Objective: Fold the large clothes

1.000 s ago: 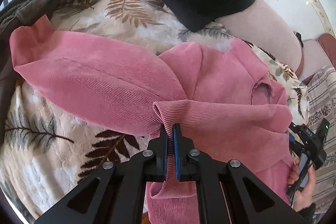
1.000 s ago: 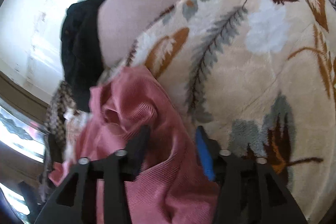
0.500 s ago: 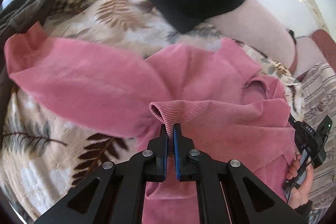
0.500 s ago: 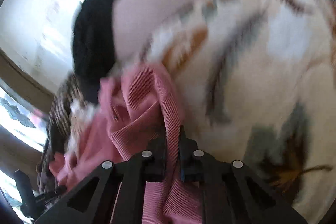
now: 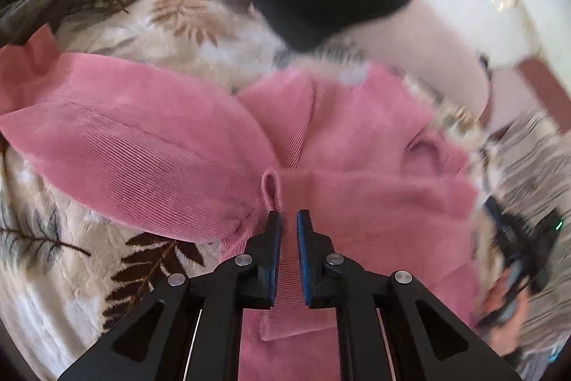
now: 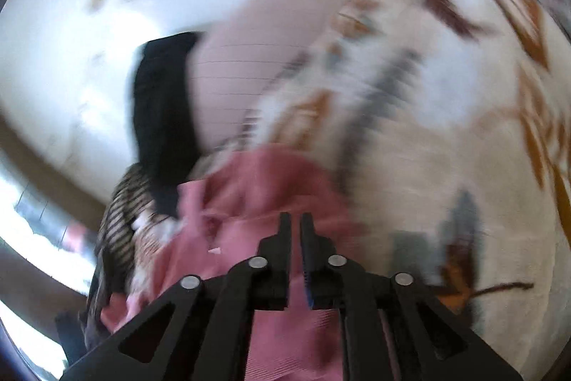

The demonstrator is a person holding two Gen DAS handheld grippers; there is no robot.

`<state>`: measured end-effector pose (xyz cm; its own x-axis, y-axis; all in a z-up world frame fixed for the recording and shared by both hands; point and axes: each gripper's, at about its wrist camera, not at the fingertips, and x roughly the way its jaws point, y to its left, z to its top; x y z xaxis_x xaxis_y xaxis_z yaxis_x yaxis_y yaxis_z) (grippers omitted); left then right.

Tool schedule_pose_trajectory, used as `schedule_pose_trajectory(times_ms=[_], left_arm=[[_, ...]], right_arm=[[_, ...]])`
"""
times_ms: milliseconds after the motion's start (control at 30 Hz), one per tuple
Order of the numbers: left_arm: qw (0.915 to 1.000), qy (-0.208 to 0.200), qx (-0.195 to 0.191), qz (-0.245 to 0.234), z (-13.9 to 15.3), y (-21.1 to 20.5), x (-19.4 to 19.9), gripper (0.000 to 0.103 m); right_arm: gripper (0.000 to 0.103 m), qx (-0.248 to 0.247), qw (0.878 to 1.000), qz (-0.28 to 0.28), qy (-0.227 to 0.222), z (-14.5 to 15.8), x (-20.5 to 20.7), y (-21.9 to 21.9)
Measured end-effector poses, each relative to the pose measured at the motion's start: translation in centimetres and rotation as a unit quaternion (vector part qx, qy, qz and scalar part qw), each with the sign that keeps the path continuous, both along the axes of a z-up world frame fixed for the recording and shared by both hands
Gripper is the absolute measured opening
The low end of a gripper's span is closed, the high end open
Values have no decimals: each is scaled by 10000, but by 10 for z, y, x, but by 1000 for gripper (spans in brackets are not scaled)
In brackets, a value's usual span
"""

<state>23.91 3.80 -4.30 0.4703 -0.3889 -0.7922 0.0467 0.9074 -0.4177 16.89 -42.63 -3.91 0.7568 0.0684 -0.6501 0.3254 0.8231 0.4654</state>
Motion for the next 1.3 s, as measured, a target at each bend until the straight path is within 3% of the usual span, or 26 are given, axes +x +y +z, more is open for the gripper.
schedule_pose_trajectory(times_ms=[67,100,167,233,300,400,433,500,567,633,667,700,800,900,1067,1133,1200,1300], left_arm=[[10000,12,-12,-98,-2,-4,0,10],[9997,115,141,-171,-10,-10,2,10],[9975,436,433,-360,-33,-19,9,10],[9961,614,515,-367,-45,-19,13,10],[9976,546,292,-317,-38,-10,10,10],[9988,447,-53,-170,-23,10,3,12],[9991,387,-131,-75,-17,20,0,13],[9993,267,-209,167,-3,48,-9,33],[9986,156,-159,487,8,83,-15,46],[9969,102,-7,786,17,117,-22,52],[9954,101,82,950,20,135,-25,56],[9930,91,146,1165,23,157,-27,59],[9833,228,304,1782,24,216,-28,64],[9751,477,172,2160,13,253,-12,64],[9680,668,-63,2419,-9,264,20,64],[9628,856,-237,2553,-28,268,37,57],[9603,969,-516,2563,-40,269,44,4],[9651,635,-328,2520,-34,263,51,3]], right_arm=[[43,-195,9996,142,129,-5,8,12],[45,-290,9983,94,500,-20,17,15],[41,-350,9893,15,1415,-53,30,17],[39,-806,9885,-178,1266,-41,27,28],[43,-886,9907,-228,1004,-20,21,45],[49,-683,9955,401,524,0,21,85],[51,-652,9935,718,599,0,29,103],[51,-626,9879,1179,784,-7,41,130],[50,-627,9816,1450,1070,-26,52,151],[50,-731,9750,1463,1503,-56,57,166],[51,-890,9753,1378,1482,-66,56,169],[54,-1130,9773,1335,1190,-66,47,176],[59,-1455,9713,1406,1246,-63,45,189],[61,-1618,9674,1447,1304,-63,46,194],[66,-1883,9603,1512,1397,-64,52,203],[67,-1917,9591,1529,1414,-65,55,205],[69,-1924,9587,1546,1415,-65,55,205],[71,-1856,9602,1569,1381,-65,55,204]])
